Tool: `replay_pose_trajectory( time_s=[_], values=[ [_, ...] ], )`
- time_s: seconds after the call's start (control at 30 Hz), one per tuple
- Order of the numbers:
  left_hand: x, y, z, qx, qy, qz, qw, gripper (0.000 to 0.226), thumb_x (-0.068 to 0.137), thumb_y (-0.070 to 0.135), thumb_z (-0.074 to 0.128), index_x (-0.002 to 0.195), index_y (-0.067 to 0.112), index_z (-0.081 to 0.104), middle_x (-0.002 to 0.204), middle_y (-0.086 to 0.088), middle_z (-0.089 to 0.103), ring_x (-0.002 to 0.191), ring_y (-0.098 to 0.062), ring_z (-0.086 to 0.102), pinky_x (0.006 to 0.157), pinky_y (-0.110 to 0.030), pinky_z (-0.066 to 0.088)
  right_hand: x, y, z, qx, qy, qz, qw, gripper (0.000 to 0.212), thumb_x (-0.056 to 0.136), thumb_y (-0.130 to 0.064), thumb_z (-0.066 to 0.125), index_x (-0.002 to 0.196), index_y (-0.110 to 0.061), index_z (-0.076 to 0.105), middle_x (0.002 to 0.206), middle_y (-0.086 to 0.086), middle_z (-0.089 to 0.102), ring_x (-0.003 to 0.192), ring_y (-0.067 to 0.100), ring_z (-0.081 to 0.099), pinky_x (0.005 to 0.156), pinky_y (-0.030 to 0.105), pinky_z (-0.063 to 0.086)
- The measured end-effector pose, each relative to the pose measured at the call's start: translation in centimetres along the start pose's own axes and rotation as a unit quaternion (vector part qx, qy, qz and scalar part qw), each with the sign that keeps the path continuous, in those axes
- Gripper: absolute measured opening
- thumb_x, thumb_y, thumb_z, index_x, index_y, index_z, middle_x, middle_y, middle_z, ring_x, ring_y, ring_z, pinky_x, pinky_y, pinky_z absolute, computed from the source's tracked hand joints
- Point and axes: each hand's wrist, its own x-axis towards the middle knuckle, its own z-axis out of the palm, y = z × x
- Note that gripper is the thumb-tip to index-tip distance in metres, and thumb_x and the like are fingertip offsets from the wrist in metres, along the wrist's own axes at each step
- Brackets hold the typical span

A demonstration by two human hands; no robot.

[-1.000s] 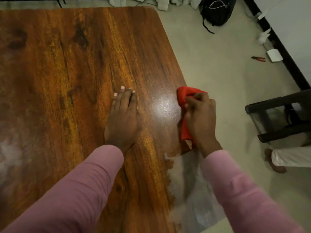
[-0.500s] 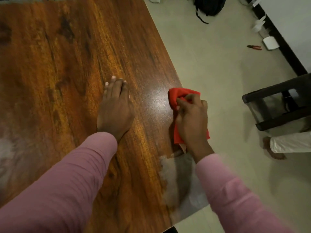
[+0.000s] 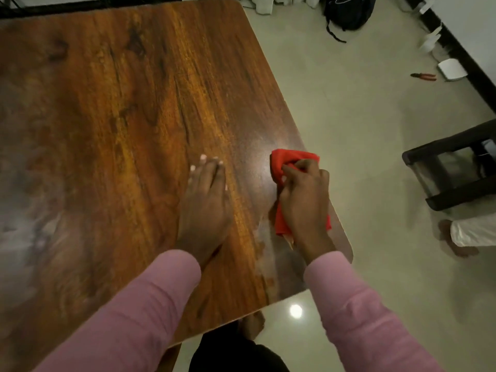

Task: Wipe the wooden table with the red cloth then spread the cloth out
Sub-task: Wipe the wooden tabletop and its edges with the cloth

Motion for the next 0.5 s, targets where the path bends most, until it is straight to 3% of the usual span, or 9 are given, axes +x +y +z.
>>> replay_pose_trajectory(
  time_s=[0.23,0.27,0.4,0.5],
  values=[
    [-2.0,-0.1,0.5,-0.025,-0.009,0.001,1.000,0.045,0.099,0.010,0.036,0.142,-0.004,0.035,0.151,-0.018,0.032,0.146,-0.030,0.016,0.119,-0.041,0.008,-8.4,-1.4,0.7,-0.011,-0.094,-0.199,0.975,0.030,0.083,-0.021,0.054,0.109,-0.025,0.069,0.116,-0.002,0.057,0.097,0.020,0.047,0.077,0.028,0.039],
    [-2.0,-0.1,0.6,-0.021,-0.004,0.002,1.000,0.045,0.099,0.009,0.036,0.142,-0.005,0.035,0.151,-0.018,0.032,0.146,-0.030,0.016,0.119,-0.041,0.008,-7.5,-0.1,0.2,-0.024,-0.089,-0.192,0.977,0.029,0.083,-0.019,0.058,0.109,-0.026,0.069,0.117,-0.003,0.056,0.099,0.021,0.047,0.078,0.030,0.041],
    [-2.2,-0.2,0.9,-0.005,0.010,0.010,1.000,0.044,0.099,0.009,0.036,0.141,-0.006,0.036,0.150,-0.019,0.034,0.145,-0.031,0.018,0.119,-0.040,0.009,-3.0,4.4,-2.4,-0.032,-0.006,-0.024,0.999,0.033,0.085,-0.008,0.054,0.112,-0.019,0.070,0.118,0.003,0.056,0.100,0.027,0.044,0.080,0.039,0.046],
    [-2.2,-0.1,1.2,-0.004,0.010,0.016,1.000,0.045,0.099,0.008,0.036,0.141,-0.006,0.036,0.149,-0.019,0.035,0.145,-0.030,0.018,0.120,-0.038,0.008,-4.9,3.0,-1.5,-0.021,0.014,-0.026,0.999,0.033,0.086,-0.006,0.054,0.112,-0.018,0.071,0.117,0.003,0.056,0.101,0.024,0.044,0.084,0.031,0.042]
  ],
)
